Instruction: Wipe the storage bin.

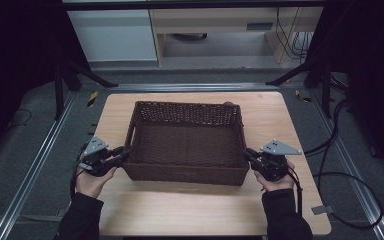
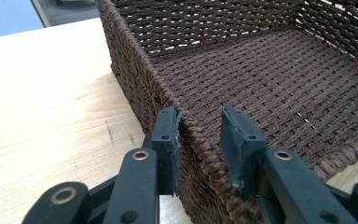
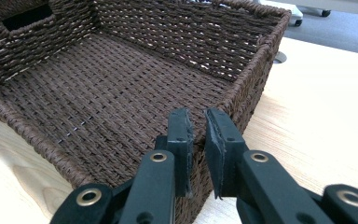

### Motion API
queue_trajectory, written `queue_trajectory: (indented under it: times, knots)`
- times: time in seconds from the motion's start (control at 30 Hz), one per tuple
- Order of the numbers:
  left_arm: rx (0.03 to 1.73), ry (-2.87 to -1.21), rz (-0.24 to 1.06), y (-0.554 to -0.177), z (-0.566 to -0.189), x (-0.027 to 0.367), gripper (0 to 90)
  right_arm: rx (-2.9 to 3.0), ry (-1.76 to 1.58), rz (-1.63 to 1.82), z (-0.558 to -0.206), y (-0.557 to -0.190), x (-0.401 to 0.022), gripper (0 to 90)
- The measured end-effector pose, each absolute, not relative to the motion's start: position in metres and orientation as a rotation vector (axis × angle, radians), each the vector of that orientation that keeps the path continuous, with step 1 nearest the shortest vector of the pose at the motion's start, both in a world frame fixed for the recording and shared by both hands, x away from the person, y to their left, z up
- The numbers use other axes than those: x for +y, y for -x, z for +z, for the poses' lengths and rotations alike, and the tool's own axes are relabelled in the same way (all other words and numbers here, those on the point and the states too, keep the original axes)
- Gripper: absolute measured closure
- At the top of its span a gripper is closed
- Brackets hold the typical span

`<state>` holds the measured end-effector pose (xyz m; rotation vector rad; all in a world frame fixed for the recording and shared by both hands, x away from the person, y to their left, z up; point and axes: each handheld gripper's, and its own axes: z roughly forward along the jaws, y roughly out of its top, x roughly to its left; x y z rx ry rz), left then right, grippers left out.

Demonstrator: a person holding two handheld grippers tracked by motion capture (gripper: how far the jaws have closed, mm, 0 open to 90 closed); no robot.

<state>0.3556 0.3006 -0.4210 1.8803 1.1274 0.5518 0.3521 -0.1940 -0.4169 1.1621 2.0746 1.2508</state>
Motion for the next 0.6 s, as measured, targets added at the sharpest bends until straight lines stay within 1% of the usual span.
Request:
queue_trajectory:
  times: [0.37,0.43,0.47,0.53,0.57,0.6]
  knots:
    - [1.113,-1.885,0.556,-0.353,-0.421,0.3,66.1,2.066,-1.163,1.25,-0.418,-0.355,-0.195,80.2]
    - [1.105,-1.879,0.554,-0.352,-0.419,0.301,65.2,2.067,-1.161,1.251,-0.417,-0.356,-0.195,79.5]
    - [1.101,-1.874,0.555,-0.351,-0.417,0.302,63.2,2.06,-1.161,1.254,-0.417,-0.355,-0.196,78.0]
    - [1.089,-1.85,0.565,-0.346,-0.408,0.306,56.5,2.017,-1.157,1.259,-0.413,-0.353,-0.198,71.0]
    - [1.082,-1.831,0.581,-0.343,-0.402,0.308,53.8,1.991,-1.154,1.277,-0.41,-0.352,-0.201,64.9]
    - [1.076,-1.807,0.601,-0.341,-0.397,0.311,48.6,1.927,-1.157,1.297,-0.405,-0.351,-0.208,51.7]
